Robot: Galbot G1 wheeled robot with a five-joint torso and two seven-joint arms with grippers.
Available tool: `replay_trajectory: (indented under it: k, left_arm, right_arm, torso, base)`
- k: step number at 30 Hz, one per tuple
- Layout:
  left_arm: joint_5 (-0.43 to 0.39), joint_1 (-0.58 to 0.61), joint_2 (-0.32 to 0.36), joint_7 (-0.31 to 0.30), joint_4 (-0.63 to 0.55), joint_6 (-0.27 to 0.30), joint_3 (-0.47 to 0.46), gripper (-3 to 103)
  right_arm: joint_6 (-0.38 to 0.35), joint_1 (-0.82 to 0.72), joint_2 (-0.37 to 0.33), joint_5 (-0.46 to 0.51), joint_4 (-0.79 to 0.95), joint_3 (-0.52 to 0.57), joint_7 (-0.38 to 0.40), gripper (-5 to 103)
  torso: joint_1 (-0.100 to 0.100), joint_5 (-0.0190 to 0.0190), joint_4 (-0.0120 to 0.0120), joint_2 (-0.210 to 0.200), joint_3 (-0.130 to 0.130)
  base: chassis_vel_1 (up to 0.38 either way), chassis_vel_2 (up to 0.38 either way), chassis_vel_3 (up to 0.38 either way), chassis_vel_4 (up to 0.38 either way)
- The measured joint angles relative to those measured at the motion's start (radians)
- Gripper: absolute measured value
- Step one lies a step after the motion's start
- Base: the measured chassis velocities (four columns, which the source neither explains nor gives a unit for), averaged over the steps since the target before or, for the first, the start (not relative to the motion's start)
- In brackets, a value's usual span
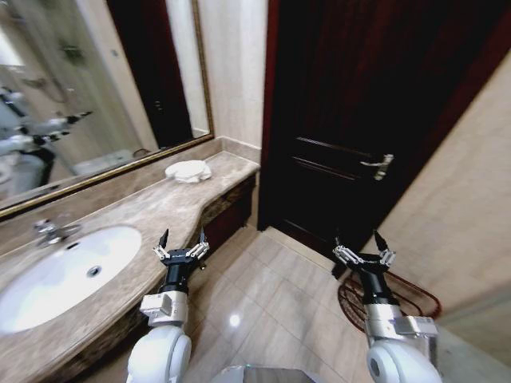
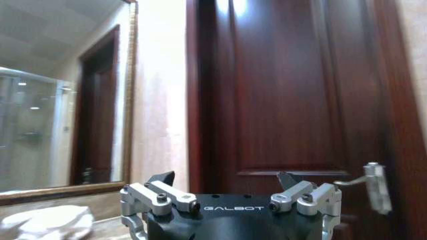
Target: Discard the used towel into the hamper.
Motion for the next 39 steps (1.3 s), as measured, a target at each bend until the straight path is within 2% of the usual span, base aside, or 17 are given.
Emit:
replay_trajectory:
  k: [4,14,39]
  left_arm:
    - [0.022,-0.001,0.000,-0.030,0.015,-0.021,0.003,100]
    - [0.040,-0.007,0.000,-0.057,0.028,-0.019,0.006,100]
    - [0.024,-0.013,0.000,-0.058,0.030,0.004,0.006,100]
  right_arm:
    - [0.014,-0.001,0.000,-0.011,-0.007,0.014,-0.046,100]
    - [0.006,-0.004,0.001,-0.008,-0.001,0.012,-0.050,100]
    - [0.006,-0.007,0.005,-0.005,-0.005,0.006,-0.067,100]
  torso:
    - [0.000,0.0000,-0.0005,0.000,0.000]
    - [0.000,0.0001,-0.0005,0.000,0.000]
    - [0.000,0.0000,-0.0004,0.000,0.000]
  base:
    - [0.019,0.031,0.037,0.040]
    - [-0.018,0.019,0.027,-0.024]
    - [-0.090,0.082,0.085,-0.087]
